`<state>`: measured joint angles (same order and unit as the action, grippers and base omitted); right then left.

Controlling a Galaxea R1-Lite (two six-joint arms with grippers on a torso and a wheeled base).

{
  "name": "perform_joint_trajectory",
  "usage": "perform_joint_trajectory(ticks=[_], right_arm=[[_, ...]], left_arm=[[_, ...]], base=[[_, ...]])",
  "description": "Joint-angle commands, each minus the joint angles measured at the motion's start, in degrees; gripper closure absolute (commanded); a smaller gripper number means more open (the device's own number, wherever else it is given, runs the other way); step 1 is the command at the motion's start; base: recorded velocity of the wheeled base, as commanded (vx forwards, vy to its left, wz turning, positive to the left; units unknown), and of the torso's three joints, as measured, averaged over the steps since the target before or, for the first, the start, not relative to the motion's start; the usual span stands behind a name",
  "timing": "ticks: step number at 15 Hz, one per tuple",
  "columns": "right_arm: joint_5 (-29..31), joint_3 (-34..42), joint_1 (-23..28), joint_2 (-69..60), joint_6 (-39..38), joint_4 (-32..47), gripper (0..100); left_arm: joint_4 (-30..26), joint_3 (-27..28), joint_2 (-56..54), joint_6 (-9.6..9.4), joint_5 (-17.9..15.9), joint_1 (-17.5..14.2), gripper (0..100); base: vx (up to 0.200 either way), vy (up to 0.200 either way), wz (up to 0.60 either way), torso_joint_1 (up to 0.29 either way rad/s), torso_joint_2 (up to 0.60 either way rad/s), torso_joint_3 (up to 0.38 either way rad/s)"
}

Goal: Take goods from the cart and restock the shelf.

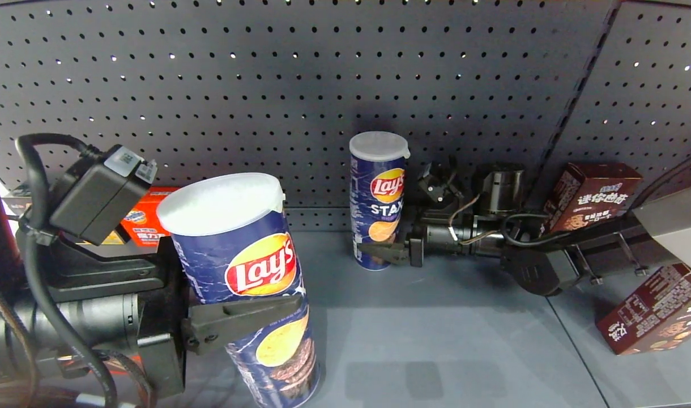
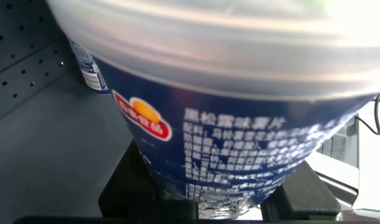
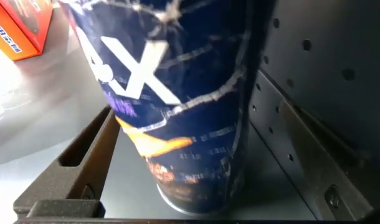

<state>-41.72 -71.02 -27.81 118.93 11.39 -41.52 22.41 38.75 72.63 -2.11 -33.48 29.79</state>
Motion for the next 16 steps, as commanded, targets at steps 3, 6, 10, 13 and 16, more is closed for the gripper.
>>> perform_joint_trajectory(ticks=[3,6,10,13,16], right_arm=[[0.2,-1.8,-0.4,1.5,0.0,-0.1,0],[-0.2,-1.8,-0.4,2.4,0.1,-0.4,0],[0.1,-1.1,-0.9,2.4,0.0,-1.5,100],[0.2,-1.0,-1.4,1.1,-0.1,-1.5,100],[2.3,-0.2,-3.5,-3.6,-0.1,-1.1,100]], left_arm=[[0.1,-0.6,0.0,0.0,0.0,0.0,100],[0.1,-0.6,0.0,0.0,0.0,0.0,100],[0.1,-0.6,0.0,0.0,0.0,0.0,100],[0.1,-0.5,0.0,0.0,0.0,0.0,100],[0.1,-0.4,0.0,0.0,0.0,0.0,100]], base=[[0.0,0.0,0.0,0.0,0.0,0.0],[0.0,0.0,0.0,0.0,0.0,0.0],[0.0,0.0,0.0,0.0,0.0,0.0],[0.0,0.0,0.0,0.0,0.0,0.0],[0.0,0.0,0.0,0.0,0.0,0.0]])
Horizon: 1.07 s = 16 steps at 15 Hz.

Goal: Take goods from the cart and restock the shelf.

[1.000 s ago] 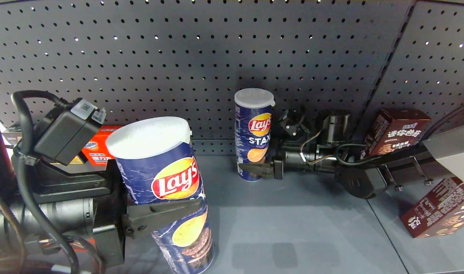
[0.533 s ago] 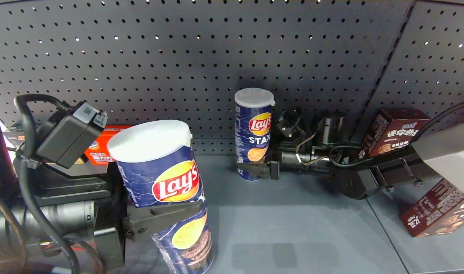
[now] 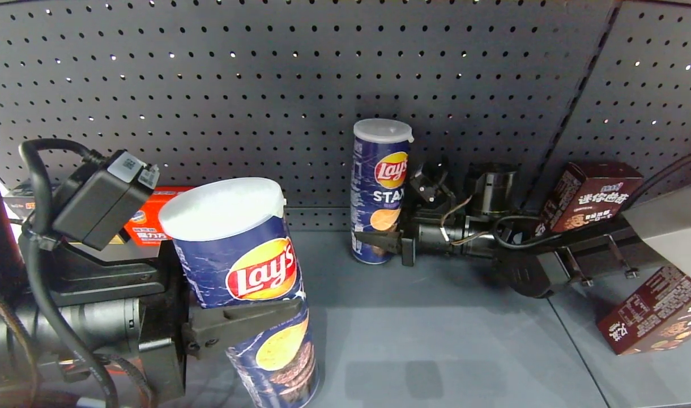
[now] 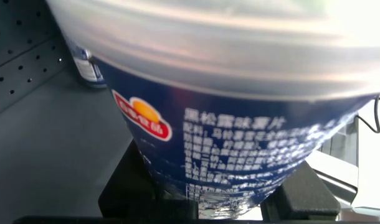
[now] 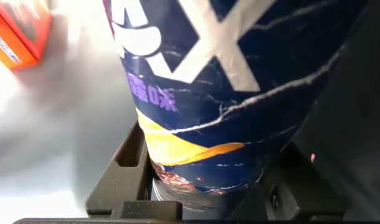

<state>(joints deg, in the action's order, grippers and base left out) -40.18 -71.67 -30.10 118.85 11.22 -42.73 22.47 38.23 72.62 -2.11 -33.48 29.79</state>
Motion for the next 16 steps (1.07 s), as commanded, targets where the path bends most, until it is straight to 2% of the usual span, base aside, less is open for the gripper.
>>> perform_joint_trajectory(ticks=[1,4,6,8,11,16], right_arm=[[1.6,0.9,-2.0,-5.1,0.0,0.5,100],[7.5,5.8,-6.3,-12.8,-1.0,3.8,100],[13.8,10.8,-10.2,-17.6,-2.2,3.9,100],[17.9,15.1,-12.7,-20.7,-2.3,3.5,100],[20.4,20.7,-14.8,-23.4,-2.4,1.6,100],[29.5,31.8,-19.7,-26.5,-6.2,-6.2,100]], left_arm=[[0.0,0.1,0.0,0.0,0.0,0.0,100],[0.0,0.1,0.0,0.0,0.0,0.0,100],[0.0,0.2,0.0,0.0,0.1,-0.1,100],[0.0,0.4,0.1,0.0,0.0,-1.4,100],[1.7,0.4,0.3,0.09,0.1,-1.5,100],[1.9,0.3,0.2,0.0,0.0,-1.5,100]], base=[[0.0,0.0,0.0,0.0,0.0,0.0],[0.0,0.0,0.0,0.0,0.0,0.0],[0.0,0.0,0.0,0.0,0.0,0.0],[0.0,0.0,0.0,0.0,0.0,0.0],[0.0,0.0,0.0,0.0,0.0,0.0],[0.0,0.0,0.0,0.0,0.0,0.0]])
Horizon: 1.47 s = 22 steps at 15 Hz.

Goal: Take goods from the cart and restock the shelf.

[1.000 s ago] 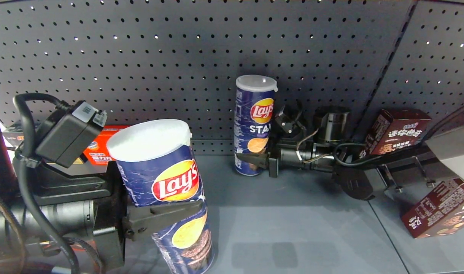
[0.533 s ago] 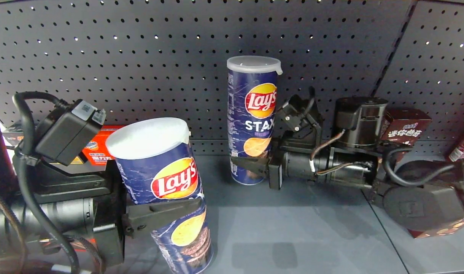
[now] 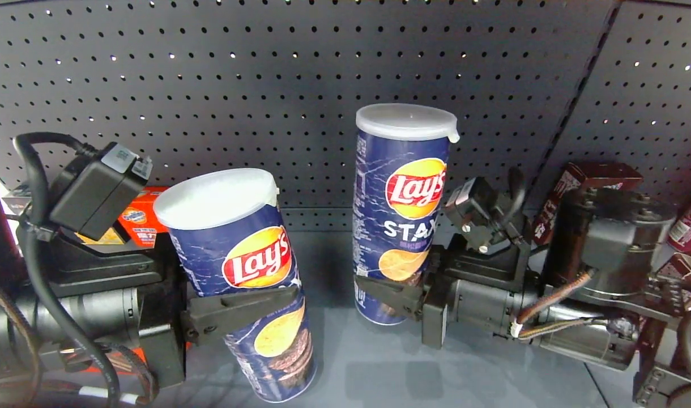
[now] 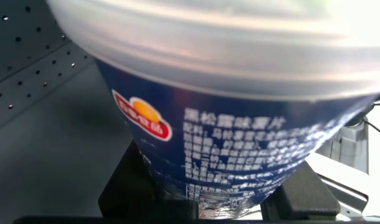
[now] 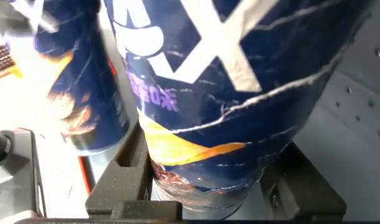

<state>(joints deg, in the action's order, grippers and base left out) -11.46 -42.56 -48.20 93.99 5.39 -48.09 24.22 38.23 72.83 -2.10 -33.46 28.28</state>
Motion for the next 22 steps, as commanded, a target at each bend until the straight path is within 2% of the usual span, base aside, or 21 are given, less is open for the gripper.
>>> perform_joint_trajectory(ticks=[1,3,9,15,19,22], right_arm=[[3.1,4.7,-2.7,-1.7,-0.4,-2.9,100],[5.8,8.4,-4.0,-1.7,-0.5,-6.0,100],[6.7,16.3,-4.0,-0.7,-0.6,-13.2,100],[7.9,18.9,-4.0,3.1,-0.7,-19.3,100],[8.4,21.5,-4.2,5.7,-0.6,-23.6,100],[11.7,21.7,-5.4,7.3,-1.1,-25.4,100]], left_arm=[[0.0,0.4,0.0,0.08,0.0,0.1,100],[0.0,0.1,0.0,0.08,0.1,0.2,100],[-0.1,0.1,0.1,0.08,0.4,0.0,100],[0.0,0.4,0.9,0.16,0.5,-0.1,100],[0.0,-0.1,0.8,0.16,0.4,-1.3,100],[0.0,-0.1,0.8,0.16,0.3,-1.4,100]], base=[[0.0,0.0,0.0,0.0,0.0,0.0],[0.0,0.0,0.0,0.0,0.0,0.0],[0.0,0.0,0.0,0.0,0.0,0.0],[0.0,0.0,0.0,0.0,0.0,0.0],[0.0,0.0,0.0,0.0,0.0,0.0],[0.0,0.0,0.0,0.0,0.0,0.0]])
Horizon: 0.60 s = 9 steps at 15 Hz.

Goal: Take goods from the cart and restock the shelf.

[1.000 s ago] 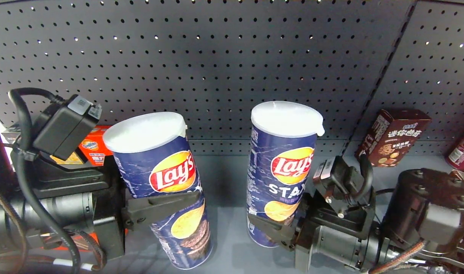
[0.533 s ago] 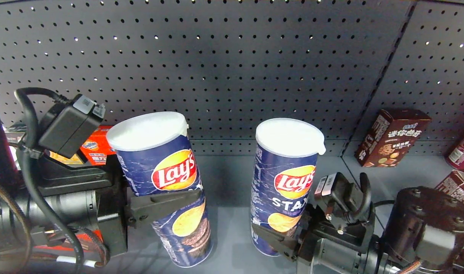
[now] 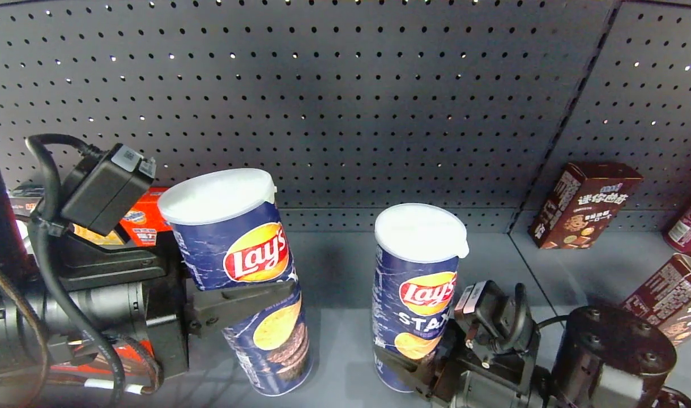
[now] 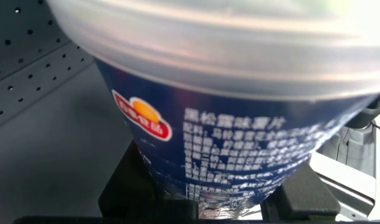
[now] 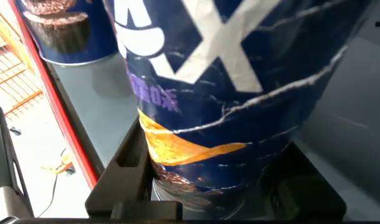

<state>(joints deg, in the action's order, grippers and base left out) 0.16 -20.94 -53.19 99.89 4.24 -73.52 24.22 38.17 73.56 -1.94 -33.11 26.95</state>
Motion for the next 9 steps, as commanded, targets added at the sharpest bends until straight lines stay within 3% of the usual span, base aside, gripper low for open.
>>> perform_joint_trajectory(ticks=[1,8,9], right_arm=[[0.2,0.1,-0.4,1.4,-0.1,0.0,100],[0.1,0.5,-1.4,1.4,-0.1,-0.1,100],[0.1,0.7,-1.7,1.4,-0.1,-0.1,0]], left_arm=[[0.0,0.0,0.0,0.0,0.0,0.0,100],[0.0,-0.6,-0.2,-0.08,0.1,0.0,100],[0.0,-0.6,-0.2,-0.08,0.1,0.0,100]], base=[[0.0,0.0,0.0,0.0,0.0,0.0],[0.0,0.0,0.0,0.0,0.0,0.0],[0.0,0.0,0.0,0.0,0.0,0.0]])
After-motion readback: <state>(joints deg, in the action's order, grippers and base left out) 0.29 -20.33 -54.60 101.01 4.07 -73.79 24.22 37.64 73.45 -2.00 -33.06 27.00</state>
